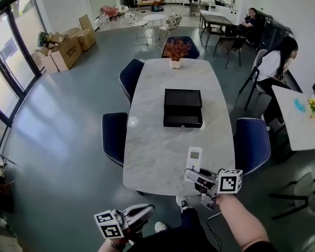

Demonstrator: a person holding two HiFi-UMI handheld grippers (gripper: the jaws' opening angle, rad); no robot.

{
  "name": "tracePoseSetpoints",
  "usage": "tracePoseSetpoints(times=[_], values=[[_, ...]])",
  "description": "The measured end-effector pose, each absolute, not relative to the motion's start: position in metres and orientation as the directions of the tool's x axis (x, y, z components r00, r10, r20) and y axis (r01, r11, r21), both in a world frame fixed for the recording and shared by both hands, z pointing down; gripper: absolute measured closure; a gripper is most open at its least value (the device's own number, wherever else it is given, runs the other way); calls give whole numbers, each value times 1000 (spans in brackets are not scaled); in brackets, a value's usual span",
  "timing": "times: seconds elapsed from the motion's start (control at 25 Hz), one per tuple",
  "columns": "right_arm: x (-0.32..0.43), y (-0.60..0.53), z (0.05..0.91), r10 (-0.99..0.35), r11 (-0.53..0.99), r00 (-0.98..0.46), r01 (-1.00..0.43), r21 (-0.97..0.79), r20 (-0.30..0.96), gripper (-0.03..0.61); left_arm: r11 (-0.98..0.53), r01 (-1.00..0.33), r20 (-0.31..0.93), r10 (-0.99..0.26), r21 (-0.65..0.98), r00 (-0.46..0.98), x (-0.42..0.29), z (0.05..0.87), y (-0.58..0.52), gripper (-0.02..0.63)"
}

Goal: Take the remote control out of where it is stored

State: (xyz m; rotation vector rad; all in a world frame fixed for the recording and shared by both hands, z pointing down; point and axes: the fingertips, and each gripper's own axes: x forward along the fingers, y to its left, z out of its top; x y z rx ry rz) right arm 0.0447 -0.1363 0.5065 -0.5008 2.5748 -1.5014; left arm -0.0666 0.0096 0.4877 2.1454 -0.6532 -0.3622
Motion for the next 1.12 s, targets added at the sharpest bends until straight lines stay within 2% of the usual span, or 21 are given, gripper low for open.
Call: tracePoseSetpoints(times=[0.28,0.44,0.6,0.92,1.12], values=[[48,-45,514,-380,417,-923,-225,-880,56,465,-542,-281,-43,-509,792,860,-59,492,51,607],[45,2,515,-388,376,-921,-179,-909,20,465,-551,-264,-48,-486,792,872,-56,492,71,607],[43,37,514,-384,411,-922,-215,-886,46,465,-560,-256,-54,-477,788,877,-54,490,85,608],[30,95,505,-346,391,-938,-113,-914,-32,465,-570,-263,-49,-472,779,880,-46,489,99,607],[32,110,502,-344,400,-938,-102,-911,-46,465,-576,-249,-52,-455,779,889,-37,489,107,607]])
